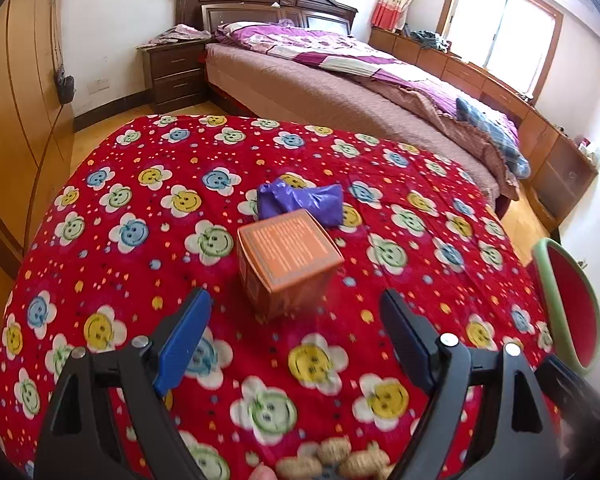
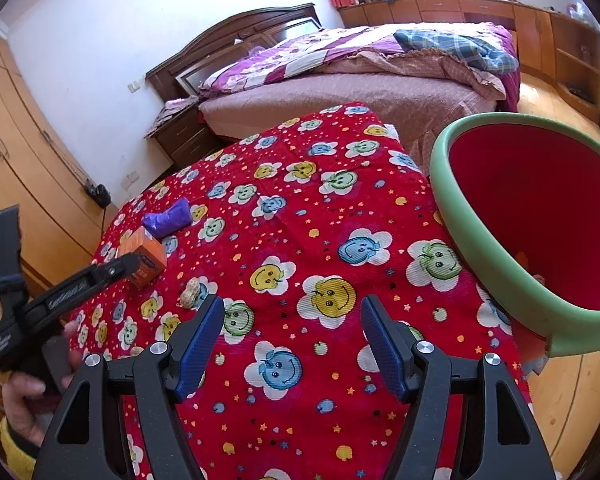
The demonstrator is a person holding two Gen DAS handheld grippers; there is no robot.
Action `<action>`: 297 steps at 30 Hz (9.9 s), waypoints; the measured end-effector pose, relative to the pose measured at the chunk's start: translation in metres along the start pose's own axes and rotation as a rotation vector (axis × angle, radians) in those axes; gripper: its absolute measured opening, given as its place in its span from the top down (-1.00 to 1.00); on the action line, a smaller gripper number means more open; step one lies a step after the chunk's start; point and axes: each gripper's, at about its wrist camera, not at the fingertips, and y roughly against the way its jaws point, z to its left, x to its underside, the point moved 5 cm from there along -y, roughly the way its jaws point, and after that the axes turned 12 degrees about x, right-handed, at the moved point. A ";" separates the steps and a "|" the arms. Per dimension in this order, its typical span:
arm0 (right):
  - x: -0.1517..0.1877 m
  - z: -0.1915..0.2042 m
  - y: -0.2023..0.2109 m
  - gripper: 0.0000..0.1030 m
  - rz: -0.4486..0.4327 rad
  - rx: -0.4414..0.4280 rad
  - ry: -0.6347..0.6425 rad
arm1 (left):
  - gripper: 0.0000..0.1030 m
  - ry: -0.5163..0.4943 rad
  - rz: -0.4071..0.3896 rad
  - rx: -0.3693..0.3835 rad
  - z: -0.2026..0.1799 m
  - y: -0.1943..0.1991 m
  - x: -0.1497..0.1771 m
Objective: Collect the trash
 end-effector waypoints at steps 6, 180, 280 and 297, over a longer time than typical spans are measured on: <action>0.002 -0.003 -0.008 -0.40 0.019 -0.001 -0.004 | -0.66 0.000 0.007 -0.020 0.001 -0.021 -0.012; 0.006 -0.177 0.082 0.43 -0.179 0.166 -0.352 | -0.19 -0.381 0.146 0.484 -0.251 -0.002 0.055; 0.069 0.045 0.074 -0.34 -0.125 0.023 0.133 | -0.37 -0.066 -0.054 -0.031 -0.003 0.110 0.091; 0.069 0.046 0.074 -0.34 -0.124 0.023 0.134 | -0.37 -0.070 -0.057 -0.028 -0.005 0.111 0.089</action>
